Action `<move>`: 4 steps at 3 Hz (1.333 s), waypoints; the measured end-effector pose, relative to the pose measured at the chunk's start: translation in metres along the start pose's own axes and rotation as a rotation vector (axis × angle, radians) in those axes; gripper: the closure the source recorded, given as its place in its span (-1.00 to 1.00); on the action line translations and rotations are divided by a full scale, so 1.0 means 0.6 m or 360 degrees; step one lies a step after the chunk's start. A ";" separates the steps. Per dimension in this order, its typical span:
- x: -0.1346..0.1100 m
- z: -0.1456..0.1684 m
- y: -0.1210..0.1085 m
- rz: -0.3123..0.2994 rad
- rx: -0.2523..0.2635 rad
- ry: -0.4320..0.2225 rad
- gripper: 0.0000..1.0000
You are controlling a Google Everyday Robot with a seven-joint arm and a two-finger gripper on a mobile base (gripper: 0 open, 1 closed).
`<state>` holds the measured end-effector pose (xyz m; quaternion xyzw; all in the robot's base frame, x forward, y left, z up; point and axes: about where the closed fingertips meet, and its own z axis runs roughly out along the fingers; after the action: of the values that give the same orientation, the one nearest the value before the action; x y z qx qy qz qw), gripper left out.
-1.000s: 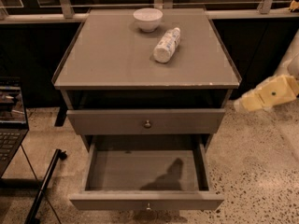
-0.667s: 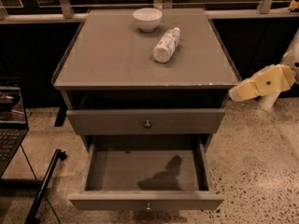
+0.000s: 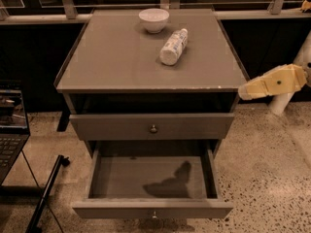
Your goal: Place blue plastic bottle into middle drawer
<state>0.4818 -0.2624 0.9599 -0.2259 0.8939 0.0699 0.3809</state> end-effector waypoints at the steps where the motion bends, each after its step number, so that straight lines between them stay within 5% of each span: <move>1: -0.051 0.055 -0.023 0.0090 -0.0003 -0.0095 -1.00; 4: -0.184 0.271 -0.049 0.0232 -0.0117 0.0062 -1.00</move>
Offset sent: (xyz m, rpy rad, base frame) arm 0.1659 0.0554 -0.0155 0.1156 0.0290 -0.0125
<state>0.6677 -0.2014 0.9264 -0.1753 0.9120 0.1258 0.3489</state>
